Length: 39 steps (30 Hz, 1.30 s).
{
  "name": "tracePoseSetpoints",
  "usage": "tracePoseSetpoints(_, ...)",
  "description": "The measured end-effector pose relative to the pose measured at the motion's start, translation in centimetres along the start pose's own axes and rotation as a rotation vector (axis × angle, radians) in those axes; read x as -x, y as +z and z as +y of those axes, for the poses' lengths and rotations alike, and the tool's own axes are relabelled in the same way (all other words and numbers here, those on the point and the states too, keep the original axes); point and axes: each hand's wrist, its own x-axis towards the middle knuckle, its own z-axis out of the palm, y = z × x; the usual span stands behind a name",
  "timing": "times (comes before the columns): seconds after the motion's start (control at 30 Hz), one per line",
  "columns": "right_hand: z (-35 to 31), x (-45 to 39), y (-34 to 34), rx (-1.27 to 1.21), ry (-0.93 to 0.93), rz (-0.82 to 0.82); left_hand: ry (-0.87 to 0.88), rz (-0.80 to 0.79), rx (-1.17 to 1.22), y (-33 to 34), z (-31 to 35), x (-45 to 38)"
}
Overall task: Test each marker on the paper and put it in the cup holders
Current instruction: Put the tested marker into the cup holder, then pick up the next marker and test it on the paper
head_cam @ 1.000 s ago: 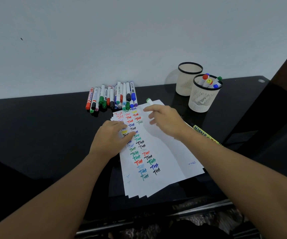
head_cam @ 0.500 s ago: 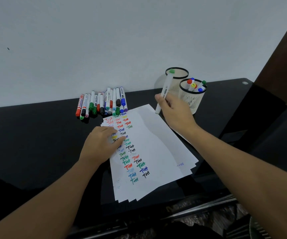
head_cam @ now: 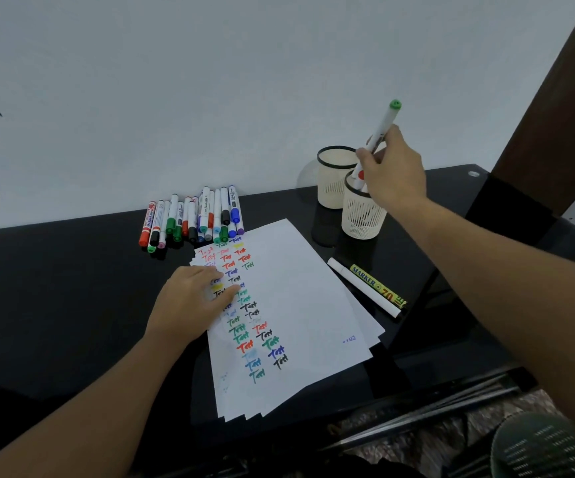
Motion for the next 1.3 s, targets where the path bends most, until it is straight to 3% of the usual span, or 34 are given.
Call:
tracePoseSetpoints(0.27,0.7,-0.7,0.4,0.152,0.032,-0.105,0.009,0.000,-0.002,0.0,0.0,-0.1)
tracePoseSetpoints(0.47,1.1,-0.6,0.7,0.092,0.026,-0.089,0.014,0.003,-0.001,0.1,-0.2,-0.1)
tracePoseSetpoints(0.73,1.3,-1.4,0.8,0.123,0.069,-0.201,0.015,0.003,0.004,0.0,-0.2,-0.1)
tracePoseSetpoints(0.9,0.9,-0.8,0.8,0.110,-0.011,-0.076,0.012,-0.006,-0.004,0.0,-0.2,-0.1)
tracePoseSetpoints(1.2,1.0,-1.4,1.2,0.175,0.022,-0.047,0.005,-0.008,0.004,0.0,-0.2,-0.1)
tracePoseSetpoints(1.3,0.5,-0.4,1.6,0.240,-0.091,0.033,0.004,-0.006,0.015,0.0,-0.1,-0.1)
